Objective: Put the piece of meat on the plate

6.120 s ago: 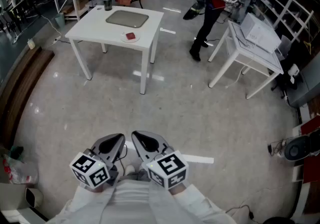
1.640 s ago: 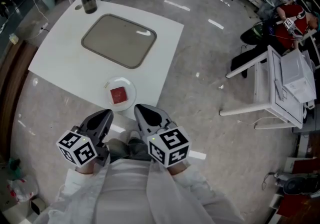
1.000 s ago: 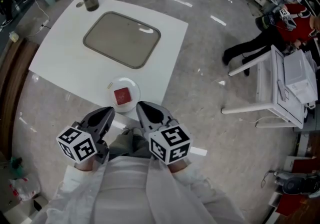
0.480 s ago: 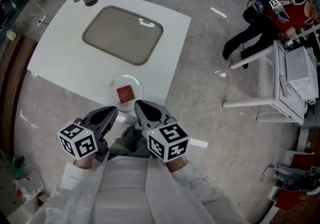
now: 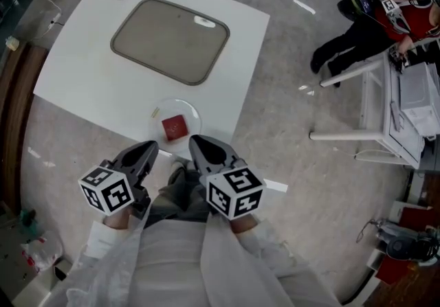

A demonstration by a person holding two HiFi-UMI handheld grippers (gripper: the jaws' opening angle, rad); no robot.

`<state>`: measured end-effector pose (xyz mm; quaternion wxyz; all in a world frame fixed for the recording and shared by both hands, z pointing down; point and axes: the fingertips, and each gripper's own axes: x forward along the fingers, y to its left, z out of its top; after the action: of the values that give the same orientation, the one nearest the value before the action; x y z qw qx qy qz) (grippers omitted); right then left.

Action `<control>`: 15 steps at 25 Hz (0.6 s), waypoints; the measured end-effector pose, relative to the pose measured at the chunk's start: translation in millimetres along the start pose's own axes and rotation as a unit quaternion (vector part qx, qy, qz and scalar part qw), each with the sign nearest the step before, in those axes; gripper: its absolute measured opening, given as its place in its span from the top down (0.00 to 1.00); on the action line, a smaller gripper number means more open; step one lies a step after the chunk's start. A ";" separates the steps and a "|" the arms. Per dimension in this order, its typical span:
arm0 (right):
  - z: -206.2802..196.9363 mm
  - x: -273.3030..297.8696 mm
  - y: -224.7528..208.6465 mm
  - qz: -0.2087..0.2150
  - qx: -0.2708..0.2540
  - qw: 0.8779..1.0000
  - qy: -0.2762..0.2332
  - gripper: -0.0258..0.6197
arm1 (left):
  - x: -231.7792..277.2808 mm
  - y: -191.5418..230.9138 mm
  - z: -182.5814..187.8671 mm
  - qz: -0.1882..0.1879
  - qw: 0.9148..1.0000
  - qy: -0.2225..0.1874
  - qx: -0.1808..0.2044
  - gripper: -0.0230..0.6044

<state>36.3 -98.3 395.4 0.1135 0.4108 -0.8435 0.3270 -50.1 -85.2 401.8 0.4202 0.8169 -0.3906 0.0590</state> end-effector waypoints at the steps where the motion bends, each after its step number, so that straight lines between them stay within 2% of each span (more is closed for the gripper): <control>1: -1.7 2.4 -1.5 -0.001 0.002 1.000 0.003 0.94 | 0.7 4.4 -0.9 0.009 1.000 -0.001 0.000 0.95; 7: -14.7 15.8 -9.1 -0.004 0.012 1.000 0.024 0.93 | 2.9 27.3 -15.0 0.032 0.999 0.012 -0.023 0.95; 15: -26.3 29.1 -23.3 -0.009 0.024 0.999 0.044 0.93 | 11.5 52.0 -16.3 0.057 0.998 0.012 -0.031 0.95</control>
<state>33.6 -109.9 439.4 0.1431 0.4065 -0.8257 0.3639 -74.1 -97.8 450.4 0.4463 0.7790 -0.4331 0.0802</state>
